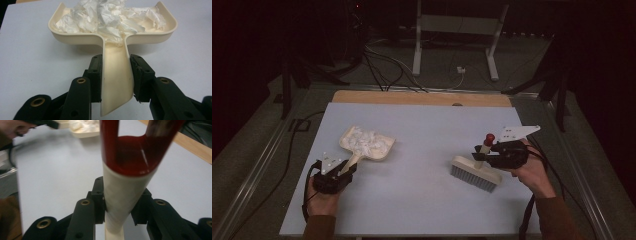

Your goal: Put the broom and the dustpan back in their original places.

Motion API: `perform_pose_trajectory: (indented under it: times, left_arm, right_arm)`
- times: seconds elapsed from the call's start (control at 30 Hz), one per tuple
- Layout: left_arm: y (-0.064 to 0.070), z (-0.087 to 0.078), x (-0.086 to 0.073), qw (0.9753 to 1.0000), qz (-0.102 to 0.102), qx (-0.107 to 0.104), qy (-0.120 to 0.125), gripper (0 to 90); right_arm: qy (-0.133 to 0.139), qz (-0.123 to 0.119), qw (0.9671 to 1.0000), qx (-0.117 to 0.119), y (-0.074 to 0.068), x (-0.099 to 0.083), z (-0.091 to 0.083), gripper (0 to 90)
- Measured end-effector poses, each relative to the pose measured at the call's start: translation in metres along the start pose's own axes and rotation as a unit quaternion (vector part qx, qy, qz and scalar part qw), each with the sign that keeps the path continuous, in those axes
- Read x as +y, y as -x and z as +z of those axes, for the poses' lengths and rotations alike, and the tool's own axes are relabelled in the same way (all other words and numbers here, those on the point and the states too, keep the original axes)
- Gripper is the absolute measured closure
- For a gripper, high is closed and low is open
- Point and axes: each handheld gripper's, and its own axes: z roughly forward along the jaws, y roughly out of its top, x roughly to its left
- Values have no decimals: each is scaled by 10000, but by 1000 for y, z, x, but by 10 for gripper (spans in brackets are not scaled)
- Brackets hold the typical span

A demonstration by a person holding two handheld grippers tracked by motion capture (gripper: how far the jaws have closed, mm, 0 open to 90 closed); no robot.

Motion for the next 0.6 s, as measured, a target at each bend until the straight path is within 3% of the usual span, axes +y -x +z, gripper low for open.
perform_pose_trajectory:
  times: [0.1,0.23,0.37,0.47,0.6]
  left_arm:
    - [0,0,0,10000,1,-2,0,659]
    - [0,-1,0,10000,5,-3,16,659]
    - [0,-1,0,10000,-7,8,34,659]
    - [0,-2,0,10000,-11,15,37,659]
    - [0,-2,0,10000,-11,20,38,659]
  right_arm:
    - [86,213,9994,-268,1,0,2,677]
    - [31,197,9963,-835,-5,2,8,654]
    - [133,328,9935,-1081,-7,2,11,650]
    - [217,581,9882,-1401,-7,0,13,645]
    - [393,925,9812,-1646,-7,-4,15,646]
